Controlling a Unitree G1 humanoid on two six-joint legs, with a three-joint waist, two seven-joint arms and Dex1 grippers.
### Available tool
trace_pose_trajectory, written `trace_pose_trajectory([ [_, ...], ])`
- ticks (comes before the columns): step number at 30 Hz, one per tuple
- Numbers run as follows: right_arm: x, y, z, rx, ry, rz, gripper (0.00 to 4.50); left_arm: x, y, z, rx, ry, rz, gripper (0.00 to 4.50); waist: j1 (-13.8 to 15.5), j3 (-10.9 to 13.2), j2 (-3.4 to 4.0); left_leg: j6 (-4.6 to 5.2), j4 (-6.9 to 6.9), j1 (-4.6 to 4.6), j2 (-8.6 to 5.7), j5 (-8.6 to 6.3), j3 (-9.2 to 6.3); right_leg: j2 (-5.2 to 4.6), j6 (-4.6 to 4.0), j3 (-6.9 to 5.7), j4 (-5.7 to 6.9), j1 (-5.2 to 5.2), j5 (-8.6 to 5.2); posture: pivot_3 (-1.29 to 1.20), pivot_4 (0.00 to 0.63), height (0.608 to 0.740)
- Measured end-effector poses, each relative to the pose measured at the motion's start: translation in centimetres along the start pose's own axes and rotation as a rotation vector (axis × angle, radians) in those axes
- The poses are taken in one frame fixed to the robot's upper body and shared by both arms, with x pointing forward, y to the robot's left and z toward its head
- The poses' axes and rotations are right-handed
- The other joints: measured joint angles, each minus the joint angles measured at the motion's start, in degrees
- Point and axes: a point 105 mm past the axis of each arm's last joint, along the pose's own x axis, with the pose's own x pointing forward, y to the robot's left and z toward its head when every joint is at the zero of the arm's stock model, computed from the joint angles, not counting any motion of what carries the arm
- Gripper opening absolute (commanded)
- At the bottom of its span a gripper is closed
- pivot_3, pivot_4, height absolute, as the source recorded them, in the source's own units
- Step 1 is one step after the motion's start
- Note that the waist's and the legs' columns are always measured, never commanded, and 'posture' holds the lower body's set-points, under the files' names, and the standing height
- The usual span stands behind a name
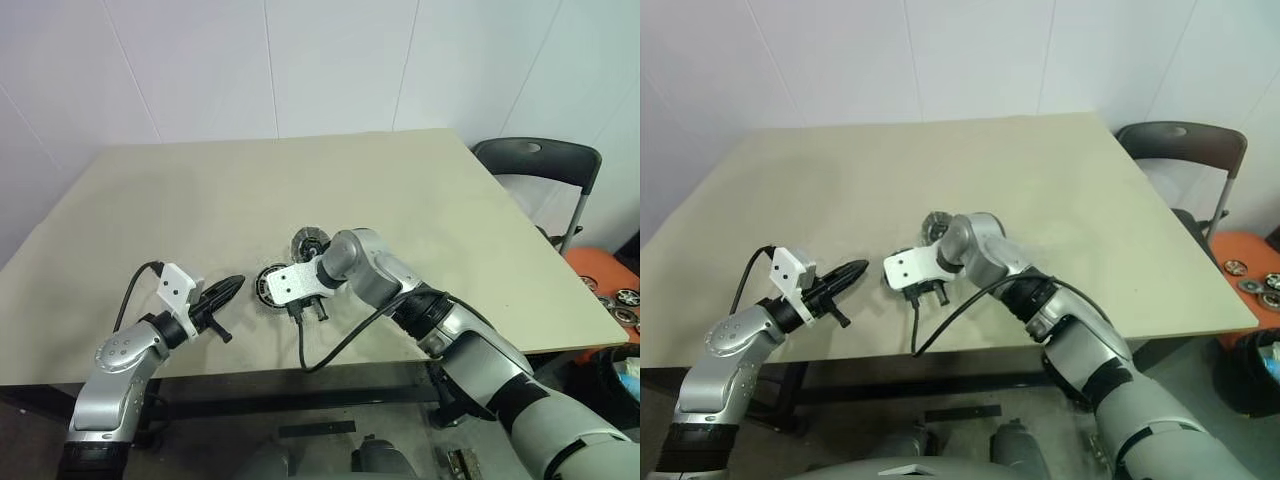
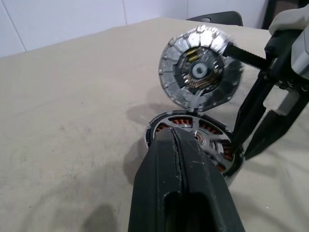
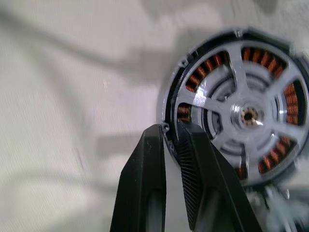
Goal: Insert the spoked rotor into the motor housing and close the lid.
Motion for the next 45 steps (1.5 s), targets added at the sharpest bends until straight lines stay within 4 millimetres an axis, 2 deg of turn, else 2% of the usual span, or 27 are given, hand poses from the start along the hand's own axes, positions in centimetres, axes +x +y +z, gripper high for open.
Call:
trace_pose_trajectory([
  [6,1.0,-0.4,1.1,0.145,-0.049,-0.006,0.47,-0.1,0.2,-0.7,-0.01,0.009,0.0,0.0,-0.4,0.0,0.0,0.0,0.0,0.14,0.12,0.0,-0.02,0.15,-0.04,0.01,0.11,0.01,0.01,0.0,0.0,0.74],
  [11,1.6,-1.7,1.5,0.202,-0.046,-0.034,0.47,-0.3,0.2,-0.9,-0.014,0.013,0.003,0.0,-1.2,0.0,0.03,-0.02,0.01,0.27,0.13,0.0,-0.33,0.41,-0.29,0.04,0.15,0.03,0.12,0.0,0.0,0.74],
  [19,1.8,-3.5,1.0,0.246,-0.031,-0.097,0.47,-0.2,0.0,-0.5,-0.009,0.006,0.013,0.0,-1.4,0.0,0.06,-0.06,0.01,0.08,0.16,0.03,-0.47,0.61,-0.32,0.06,0.11,-0.1,0.17,0.0,0.0,0.74],
  [21,1.6,-3.9,0.9,0.242,-0.031,-0.108,0.92,-0.2,-0.1,-0.4,-0.008,0.006,0.012,0.0,-1.4,0.0,0.06,-0.06,0.01,0.0,0.12,0.03,-0.46,0.56,-0.31,0.07,0.06,-0.16,0.18,0.0,0.0,0.74],
  [26,0.7,-5.1,1.1,0.251,-0.066,-0.154,2.47,-0.1,-0.1,-0.4,-0.016,0.017,0.012,0.0,-1.4,0.0,0.07,-0.07,-0.01,0.0,0.11,0.02,-0.44,0.55,-0.3,0.09,0.05,-0.16,0.17,0.0,0.0,0.74],
  [31,-0.2,-5.8,1.7,0.32,-0.153,-0.155,2.47,0.1,-0.4,0.3,-0.014,0.016,0.012,0.0,-1.5,0.0,0.08,-0.07,-0.02,0.0,0.12,0.02,-0.44,0.57,-0.31,0.09,0.05,-0.14,0.17,0.0,0.0,0.74],
  [34,-0.9,-6.4,3.2,0.355,-0.246,-0.146,2.47,0.3,-0.5,0.7,-0.016,0.014,0.009,0.0,-1.6,0.1,0.09,-0.07,-0.06,0.0,0.13,0.02,-0.44,0.58,-0.31,0.11,0.05,-0.13,0.17,0.0,0.0,0.74],
  [37,-2.5,-8.0,5.2,0.365,-0.372,-0.204,2.47,0.3,-0.6,0.7,-0.024,0.021,0.012,0.0,-1.5,0.1,0.11,-0.07,-0.1,-0.01,0.13,0.02,-0.44,0.58,-0.31,0.11,0.05,-0.14,0.17,0.0,0.0,0.74],
  [39,-3.8,-9.7,5.8,0.362,-0.419,-0.316,2.47,0.4,-0.6,0.9,-0.022,0.02,0.014,0.0,-1.5,0.1,0.11,-0.08,-0.09,-0.01,0.12,0.02,-0.43,0.58,-0.32,0.11,0.05,-0.17,0.17,0.0,0.0,0.74],
  [42,-5.2,-11.6,5.3,0.367,-0.42,-0.465,2.47,0.5,-0.7,1.4,-0.018,0.012,0.019,0.0,-1.3,0.1,0.11,-0.08,-0.06,0.0,0.1,0.02,-0.41,0.54,-0.32,0.11,0.04,-0.15,0.16,0.0,0.0,0.74],
  [45,-6.6,-13.0,3.3,0.37,-0.364,-0.599,2.47,0.6,-0.6,2.1,-0.019,-0.01,0.02,0.0,-1.2,0.1,0.11,-0.08,-0.06,-0.01,0.09,0.02,-0.39,0.52,-0.33,0.12,0.01,-0.15,0.16,0.0,0.0,0.74],
])
